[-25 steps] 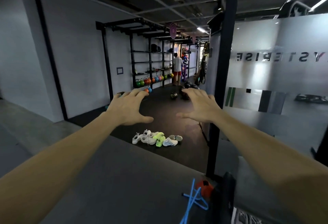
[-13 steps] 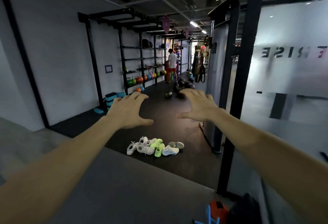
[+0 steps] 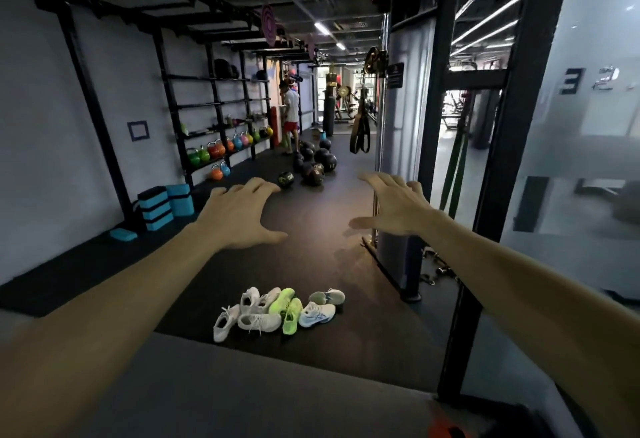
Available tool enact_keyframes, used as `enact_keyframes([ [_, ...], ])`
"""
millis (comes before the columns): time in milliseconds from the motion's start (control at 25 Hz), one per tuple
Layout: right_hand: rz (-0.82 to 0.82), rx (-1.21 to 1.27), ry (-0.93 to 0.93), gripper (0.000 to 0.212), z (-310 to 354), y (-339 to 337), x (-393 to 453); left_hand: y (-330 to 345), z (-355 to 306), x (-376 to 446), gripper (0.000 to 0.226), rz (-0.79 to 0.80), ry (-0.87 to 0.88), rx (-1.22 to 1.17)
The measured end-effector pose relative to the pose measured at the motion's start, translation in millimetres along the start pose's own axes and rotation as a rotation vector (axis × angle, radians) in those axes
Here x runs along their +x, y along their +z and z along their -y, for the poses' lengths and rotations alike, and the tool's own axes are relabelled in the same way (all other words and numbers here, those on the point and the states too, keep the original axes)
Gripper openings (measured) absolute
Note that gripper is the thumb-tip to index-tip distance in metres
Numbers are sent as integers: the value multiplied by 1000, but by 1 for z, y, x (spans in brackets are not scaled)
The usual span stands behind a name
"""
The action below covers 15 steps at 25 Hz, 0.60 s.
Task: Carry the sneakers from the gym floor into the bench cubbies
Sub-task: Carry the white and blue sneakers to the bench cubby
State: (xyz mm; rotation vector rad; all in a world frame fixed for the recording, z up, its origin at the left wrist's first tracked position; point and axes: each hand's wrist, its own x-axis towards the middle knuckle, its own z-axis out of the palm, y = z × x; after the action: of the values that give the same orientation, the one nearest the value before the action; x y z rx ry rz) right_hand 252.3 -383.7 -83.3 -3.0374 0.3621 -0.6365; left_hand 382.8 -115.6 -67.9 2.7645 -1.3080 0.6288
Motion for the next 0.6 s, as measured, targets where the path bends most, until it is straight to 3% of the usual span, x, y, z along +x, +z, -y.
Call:
enact_keyframes([
  [600,46,-41,72,102,-117,163,357,184,141,360,99,10,100,-61],
])
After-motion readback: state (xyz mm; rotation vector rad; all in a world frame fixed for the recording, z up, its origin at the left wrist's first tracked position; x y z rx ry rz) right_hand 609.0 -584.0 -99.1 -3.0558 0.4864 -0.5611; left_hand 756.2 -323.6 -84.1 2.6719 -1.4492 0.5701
